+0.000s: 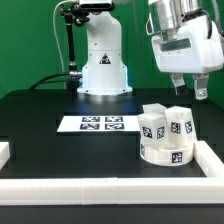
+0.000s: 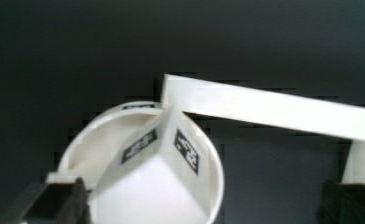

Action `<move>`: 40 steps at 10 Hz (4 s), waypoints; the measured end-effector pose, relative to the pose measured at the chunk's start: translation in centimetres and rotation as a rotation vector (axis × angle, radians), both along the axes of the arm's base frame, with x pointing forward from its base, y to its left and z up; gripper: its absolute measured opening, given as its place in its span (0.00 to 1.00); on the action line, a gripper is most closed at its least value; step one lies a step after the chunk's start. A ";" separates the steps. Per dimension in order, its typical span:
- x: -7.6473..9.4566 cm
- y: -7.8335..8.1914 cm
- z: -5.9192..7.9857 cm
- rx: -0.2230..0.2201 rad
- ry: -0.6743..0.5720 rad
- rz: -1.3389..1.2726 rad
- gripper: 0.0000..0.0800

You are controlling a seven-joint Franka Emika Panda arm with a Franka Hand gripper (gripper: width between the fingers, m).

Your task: Assemble stool

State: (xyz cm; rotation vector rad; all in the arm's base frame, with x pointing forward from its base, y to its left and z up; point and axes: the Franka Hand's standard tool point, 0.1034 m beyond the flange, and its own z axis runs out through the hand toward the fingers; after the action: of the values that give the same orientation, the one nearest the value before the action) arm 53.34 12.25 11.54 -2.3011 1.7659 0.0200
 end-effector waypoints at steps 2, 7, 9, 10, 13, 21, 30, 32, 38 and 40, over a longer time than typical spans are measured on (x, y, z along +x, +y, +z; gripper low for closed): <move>0.0 0.0 0.0 -0.028 -0.030 0.161 0.81; 0.3 1.0 0.1 -0.171 -0.077 0.897 0.81; 0.4 0.7 0.0 -0.185 -0.098 0.983 0.81; 0.4 0.6 0.0 -0.194 -0.111 1.068 0.81; 0.3 1.0 -0.3 -0.257 -0.143 1.371 0.81; 0.3 0.2 -1.8 -0.305 -0.146 1.901 0.81; 0.1 -0.6 -3.5 -0.296 -0.112 1.914 0.42; 0.1 -0.6 -3.4 -0.296 -0.112 1.911 0.42; -0.2 -0.5 -3.5 -0.275 -0.053 1.599 0.42; -0.4 -0.2 -3.6 -0.268 -0.028 1.423 0.42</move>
Offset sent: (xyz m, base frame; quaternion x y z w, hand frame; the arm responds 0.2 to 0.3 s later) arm -0.0003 0.0033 -0.0007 -0.0176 0.0239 -0.3577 0.9334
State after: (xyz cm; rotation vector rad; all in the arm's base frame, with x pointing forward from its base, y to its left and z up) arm 52.98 12.06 7.97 -3.1423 -0.1901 -0.0027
